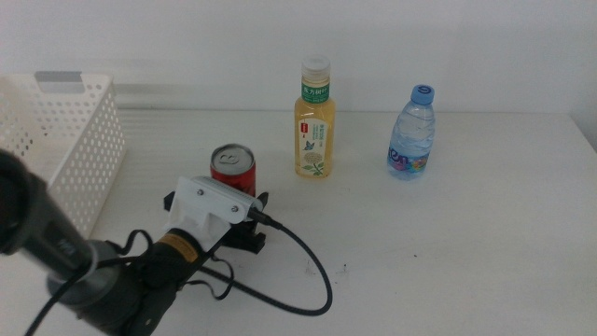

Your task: Use arms to grab the bottles and put them into the dustbin to the left of the table.

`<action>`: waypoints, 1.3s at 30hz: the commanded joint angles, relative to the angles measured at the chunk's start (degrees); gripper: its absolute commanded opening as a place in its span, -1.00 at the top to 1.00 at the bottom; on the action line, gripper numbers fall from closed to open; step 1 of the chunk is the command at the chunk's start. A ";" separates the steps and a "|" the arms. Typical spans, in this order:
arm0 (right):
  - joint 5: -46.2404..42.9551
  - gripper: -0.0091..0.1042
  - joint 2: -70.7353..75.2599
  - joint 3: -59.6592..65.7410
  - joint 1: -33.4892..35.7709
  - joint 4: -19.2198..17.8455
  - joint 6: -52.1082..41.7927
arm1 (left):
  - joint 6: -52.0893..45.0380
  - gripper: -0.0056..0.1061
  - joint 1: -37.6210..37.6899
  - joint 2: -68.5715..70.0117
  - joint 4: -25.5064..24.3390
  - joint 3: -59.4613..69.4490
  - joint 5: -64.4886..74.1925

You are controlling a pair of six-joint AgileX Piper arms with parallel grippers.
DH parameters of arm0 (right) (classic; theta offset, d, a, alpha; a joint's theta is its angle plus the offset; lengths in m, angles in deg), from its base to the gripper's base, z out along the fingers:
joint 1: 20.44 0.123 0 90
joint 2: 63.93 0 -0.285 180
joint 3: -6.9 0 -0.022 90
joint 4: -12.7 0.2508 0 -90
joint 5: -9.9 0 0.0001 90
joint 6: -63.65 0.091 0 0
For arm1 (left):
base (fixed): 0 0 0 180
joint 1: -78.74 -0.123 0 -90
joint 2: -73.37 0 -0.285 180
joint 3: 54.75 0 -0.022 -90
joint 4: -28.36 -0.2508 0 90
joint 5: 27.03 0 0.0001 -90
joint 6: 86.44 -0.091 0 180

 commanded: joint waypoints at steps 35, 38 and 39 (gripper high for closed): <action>-0.41 -0.69 0.24 0.20 -0.42 -0.37 -0.37 | -18.42 0.93 -35.25 19.64 14.41 -63.47 131.88; -0.41 -0.69 0.24 0.20 -0.42 -0.37 -0.37 | -19.39 0.93 -36.80 16.47 13.59 -63.47 131.49; -0.41 -0.69 0.24 0.20 -0.42 -0.37 -0.37 | -20.43 0.93 -37.31 15.42 13.47 -63.47 131.49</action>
